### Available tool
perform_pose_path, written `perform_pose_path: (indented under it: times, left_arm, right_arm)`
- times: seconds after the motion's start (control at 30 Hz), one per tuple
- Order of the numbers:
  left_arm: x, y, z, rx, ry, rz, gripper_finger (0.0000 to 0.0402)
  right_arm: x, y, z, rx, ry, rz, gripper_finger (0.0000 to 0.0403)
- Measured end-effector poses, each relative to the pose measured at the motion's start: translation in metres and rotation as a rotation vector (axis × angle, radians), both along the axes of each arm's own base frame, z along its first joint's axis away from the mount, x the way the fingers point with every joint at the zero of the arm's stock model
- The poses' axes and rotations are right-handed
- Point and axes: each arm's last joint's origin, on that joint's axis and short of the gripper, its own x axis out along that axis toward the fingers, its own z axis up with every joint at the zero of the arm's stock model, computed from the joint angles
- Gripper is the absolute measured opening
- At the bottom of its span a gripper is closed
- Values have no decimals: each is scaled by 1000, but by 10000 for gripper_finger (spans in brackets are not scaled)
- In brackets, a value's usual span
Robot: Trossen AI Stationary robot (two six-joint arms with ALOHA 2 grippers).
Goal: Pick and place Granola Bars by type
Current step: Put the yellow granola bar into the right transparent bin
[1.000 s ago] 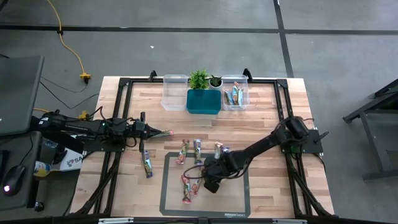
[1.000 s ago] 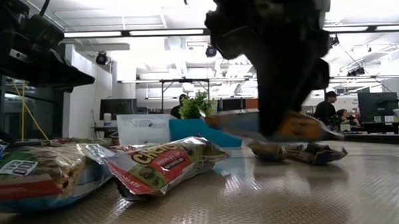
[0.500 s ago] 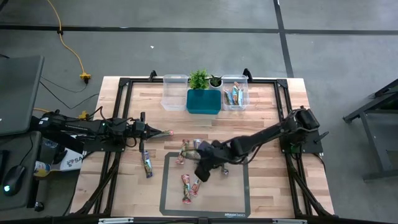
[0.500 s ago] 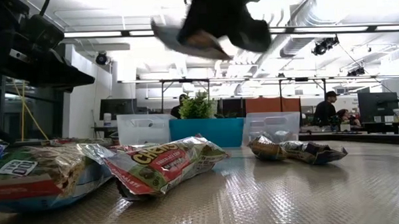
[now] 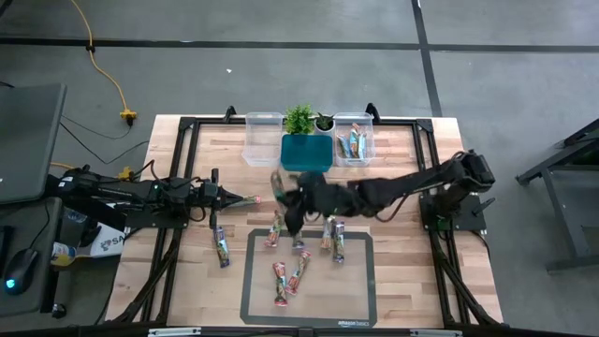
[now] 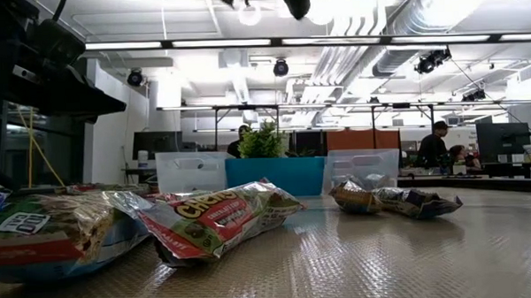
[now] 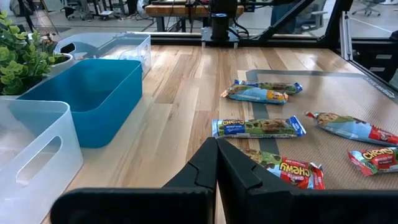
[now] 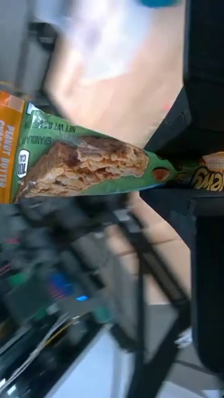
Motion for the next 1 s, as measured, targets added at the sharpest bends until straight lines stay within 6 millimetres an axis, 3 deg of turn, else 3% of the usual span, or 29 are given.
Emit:
perform_pose_path:
  times: [0.17, 0.53, 0.83, 1.0]
  left_arm:
    - [0, 0, 0, 0, 0, -1, 1]
    - [0, 0, 0, 0, 0, 0, 1]
    - [0, 0, 0, 0, 0, 0, 1]
    - [0, 0, 0, 0, 0, 0, 1]
  right_arm:
    - [-10, -21, 33, -82, -134, -8, 52]
    - [-52, -55, 75, -239, -116, -115, 52]
    - [-110, -104, 91, -298, 79, -430, 52]
    - [-134, -140, 88, -295, 205, -559, 52]
